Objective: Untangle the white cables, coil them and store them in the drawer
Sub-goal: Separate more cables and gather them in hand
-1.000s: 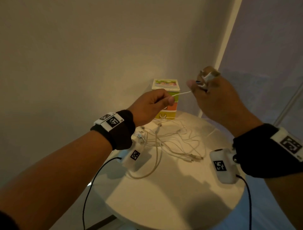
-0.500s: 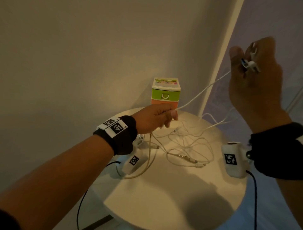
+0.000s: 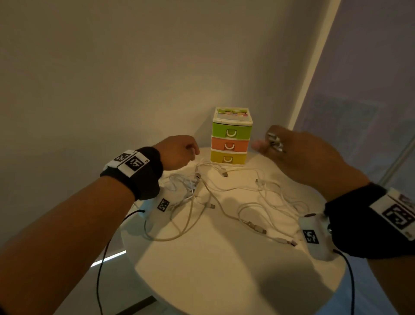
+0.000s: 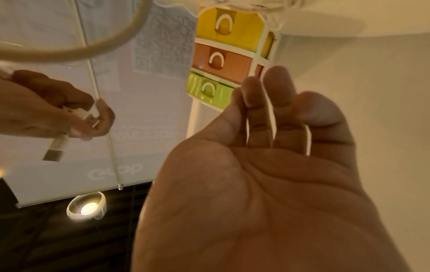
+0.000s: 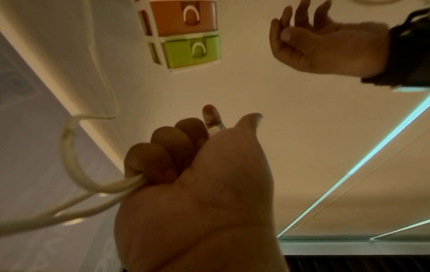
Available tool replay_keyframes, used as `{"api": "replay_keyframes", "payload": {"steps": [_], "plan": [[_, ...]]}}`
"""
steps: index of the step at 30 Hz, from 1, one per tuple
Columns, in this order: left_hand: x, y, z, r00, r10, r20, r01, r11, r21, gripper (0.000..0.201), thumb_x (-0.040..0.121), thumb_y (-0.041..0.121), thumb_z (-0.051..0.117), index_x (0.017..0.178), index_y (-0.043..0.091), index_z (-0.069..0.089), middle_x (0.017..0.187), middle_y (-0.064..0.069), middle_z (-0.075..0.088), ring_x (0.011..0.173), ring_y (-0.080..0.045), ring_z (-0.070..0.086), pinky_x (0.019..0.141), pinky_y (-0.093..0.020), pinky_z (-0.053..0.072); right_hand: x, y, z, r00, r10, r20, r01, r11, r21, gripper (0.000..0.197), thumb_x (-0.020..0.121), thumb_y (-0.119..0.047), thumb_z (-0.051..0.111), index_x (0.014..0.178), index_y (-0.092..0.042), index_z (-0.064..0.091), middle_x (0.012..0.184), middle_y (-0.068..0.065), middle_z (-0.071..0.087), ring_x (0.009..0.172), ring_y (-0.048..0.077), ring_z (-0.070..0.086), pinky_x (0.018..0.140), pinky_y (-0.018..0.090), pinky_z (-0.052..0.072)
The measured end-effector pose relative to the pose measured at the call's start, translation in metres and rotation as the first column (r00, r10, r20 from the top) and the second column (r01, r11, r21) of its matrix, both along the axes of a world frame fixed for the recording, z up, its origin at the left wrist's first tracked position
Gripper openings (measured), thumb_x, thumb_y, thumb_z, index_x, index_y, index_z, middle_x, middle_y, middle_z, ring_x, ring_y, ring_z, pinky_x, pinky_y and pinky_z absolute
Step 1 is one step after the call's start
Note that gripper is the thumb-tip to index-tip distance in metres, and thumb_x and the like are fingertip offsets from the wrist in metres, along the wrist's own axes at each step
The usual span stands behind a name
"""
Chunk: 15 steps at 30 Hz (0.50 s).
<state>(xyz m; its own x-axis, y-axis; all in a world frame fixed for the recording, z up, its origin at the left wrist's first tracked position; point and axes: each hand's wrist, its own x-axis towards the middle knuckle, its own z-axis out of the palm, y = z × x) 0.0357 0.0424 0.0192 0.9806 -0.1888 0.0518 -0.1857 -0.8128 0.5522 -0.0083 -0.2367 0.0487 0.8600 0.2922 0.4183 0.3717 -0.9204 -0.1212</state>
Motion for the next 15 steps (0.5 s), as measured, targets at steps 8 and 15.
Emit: {"api": "replay_keyframes", "payload": {"steps": [8,15], "plan": [[-0.003,0.009,0.011,0.973,0.121,-0.194,-0.085,0.979,0.188,0.03,0.096,0.023,0.049,0.114,0.003,0.063,0.105,-0.011,0.066,0.082,-0.022,0.059,0.06,-0.026,0.044,-0.003,0.028,-0.018,0.998,0.049,-0.04,-0.043,0.99,0.135,0.041,0.092,-0.055,0.032,0.058,-0.036,0.042,0.058,-0.008,0.049,0.064,0.022,0.054,0.056,0.032,0.044],[0.015,-0.014,-0.019,0.987,0.029,-0.161,0.052,0.877,0.478,0.037,0.1,0.033,0.044,0.131,0.017,0.053,0.136,-0.007,0.055,0.122,-0.025,0.051,0.1,-0.031,0.039,-0.004,0.036,-0.02,0.974,0.165,-0.158,-0.137,0.975,0.176,0.049,0.098,-0.06,0.026,0.092,-0.025,0.059,0.075,-0.002,0.063,0.071,0.019,0.059,0.066,0.035,0.048]]}}
